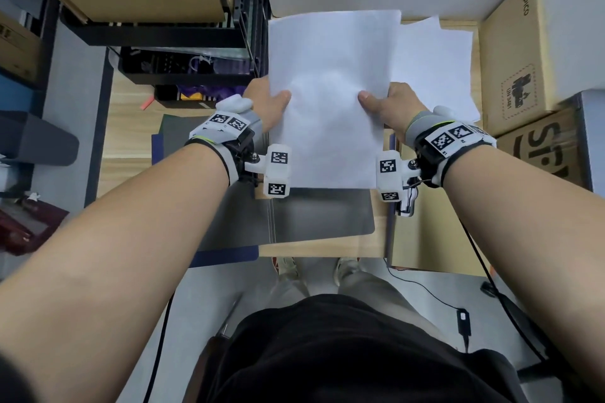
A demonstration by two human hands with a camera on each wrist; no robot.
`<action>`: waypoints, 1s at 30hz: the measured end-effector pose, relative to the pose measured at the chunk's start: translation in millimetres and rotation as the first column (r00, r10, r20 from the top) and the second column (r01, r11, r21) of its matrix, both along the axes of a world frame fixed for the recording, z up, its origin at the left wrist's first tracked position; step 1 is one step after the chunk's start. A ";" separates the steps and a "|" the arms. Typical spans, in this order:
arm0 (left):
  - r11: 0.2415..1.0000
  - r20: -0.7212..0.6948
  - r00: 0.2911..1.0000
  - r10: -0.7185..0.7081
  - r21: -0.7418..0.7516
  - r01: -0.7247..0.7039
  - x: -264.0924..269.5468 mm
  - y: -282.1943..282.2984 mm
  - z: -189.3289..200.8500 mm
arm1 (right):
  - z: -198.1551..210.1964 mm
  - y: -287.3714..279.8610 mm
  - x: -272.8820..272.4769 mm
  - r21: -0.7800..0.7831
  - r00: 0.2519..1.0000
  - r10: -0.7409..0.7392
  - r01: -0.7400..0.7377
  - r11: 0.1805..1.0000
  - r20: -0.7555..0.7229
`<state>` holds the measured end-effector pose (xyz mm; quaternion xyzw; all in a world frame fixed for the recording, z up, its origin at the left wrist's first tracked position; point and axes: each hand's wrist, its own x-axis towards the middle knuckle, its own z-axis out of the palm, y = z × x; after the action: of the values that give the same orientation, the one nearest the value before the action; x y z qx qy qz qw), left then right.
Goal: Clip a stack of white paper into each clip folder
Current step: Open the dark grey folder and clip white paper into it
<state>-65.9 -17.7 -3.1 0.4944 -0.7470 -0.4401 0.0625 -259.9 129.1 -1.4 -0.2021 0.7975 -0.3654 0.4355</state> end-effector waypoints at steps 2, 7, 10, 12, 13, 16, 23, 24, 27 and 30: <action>1.000 0.030 0.999 0.011 0.023 -0.012 -0.3 2.5 -3.3 | -0.7 2.2 2.5 0.073 0.997 -0.040 0.035 0.997 0.062; 0.984 0.167 0.983 0.077 0.149 -0.103 3.2 10.2 -28.2 | -20.1 13.8 12.3 0.279 0.979 0.042 -0.098 0.955 0.202; 0.967 0.227 0.973 0.043 0.236 -0.098 11.0 19.5 -51.1 | -28.7 18.2 22.2 0.417 0.990 0.128 -0.139 0.898 0.054; 0.961 0.273 0.962 0.008 0.264 -0.083 19.3 24.4 -73.6 | -46.1 18.4 24.5 0.484 0.980 0.201 -0.183 0.856 0.015; 0.962 0.321 0.947 0.005 0.259 -0.093 23.1 26.2 -84.7 | -49.6 19.2 27.8 0.493 0.976 0.216 -0.193 0.849 0.011; 0.931 0.341 0.939 0.050 0.324 -0.167 33.4 34.4 -109.0 | -71.3 27.1 32.9 0.562 0.967 0.254 -0.211 0.800 0.000; 0.970 0.672 0.704 -0.230 0.213 0.114 46.8 47.1 -124.1 | -96.3 34.7 41.2 0.607 0.984 0.167 -0.098 0.789 -0.059; 0.965 0.700 0.665 -0.260 0.208 0.159 45.5 46.7 -125.6 | -100.5 34.5 41.6 0.611 0.985 0.162 -0.093 0.786 -0.059; 0.948 0.726 0.610 -0.318 0.225 0.226 37.3 42.5 -126.9 | -113.3 33.3 41.7 0.640 0.984 0.165 -0.087 0.763 -0.063; 0.958 0.707 0.647 -0.284 0.183 0.220 39.4 40.9 -131.2 | -113.3 31.0 46.2 0.640 0.985 0.165 -0.099 0.762 -0.045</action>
<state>-26.5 23.2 -134.3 0.5216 -0.7529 -0.2418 -0.3203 -213.7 160.1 -114.8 -0.1166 0.8781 -0.0328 0.4630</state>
